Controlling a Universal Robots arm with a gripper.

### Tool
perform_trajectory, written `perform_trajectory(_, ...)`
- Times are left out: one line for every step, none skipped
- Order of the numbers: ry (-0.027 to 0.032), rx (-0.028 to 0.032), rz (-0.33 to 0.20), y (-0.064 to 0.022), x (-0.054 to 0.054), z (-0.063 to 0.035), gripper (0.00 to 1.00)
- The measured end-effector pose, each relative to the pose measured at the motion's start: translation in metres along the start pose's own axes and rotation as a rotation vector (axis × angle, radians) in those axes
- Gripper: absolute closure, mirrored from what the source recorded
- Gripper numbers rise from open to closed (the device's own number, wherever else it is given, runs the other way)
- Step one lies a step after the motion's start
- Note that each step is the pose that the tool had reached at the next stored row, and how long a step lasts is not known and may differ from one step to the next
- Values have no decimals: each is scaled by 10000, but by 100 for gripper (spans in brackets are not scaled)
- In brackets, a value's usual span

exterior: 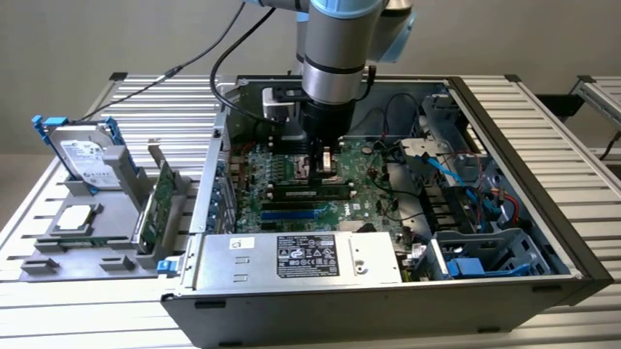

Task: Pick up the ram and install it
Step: 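Press down the ram until it locks into place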

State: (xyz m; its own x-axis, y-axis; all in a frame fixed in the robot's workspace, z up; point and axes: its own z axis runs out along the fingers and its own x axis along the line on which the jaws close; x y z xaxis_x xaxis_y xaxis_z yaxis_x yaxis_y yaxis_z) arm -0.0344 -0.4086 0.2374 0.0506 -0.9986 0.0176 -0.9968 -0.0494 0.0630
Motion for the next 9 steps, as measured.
perform_trajectory(0, 0, 0, 0, 0, 0, 89)
perform_trajectory(1, -1, 0, 0, 0, 0, 89)
perform_trajectory(0, 0, 0, 0, 0, 5, 89)
perform_trajectory(1, -1, 0, -1, 0, 10, 89)
perform_trajectory(1, -1, 1, -1, 0, 19, 89)
perform_trajectory(2, 0, 1, -2, 0, 30, 89)
perform_trajectory(1, 0, 1, -4, -1, 43, 89)
perform_trajectory(0, -1, 0, -6, -1, 58, 89)
perform_trajectory(1, -1, 0, -7, -2, 75, 89)
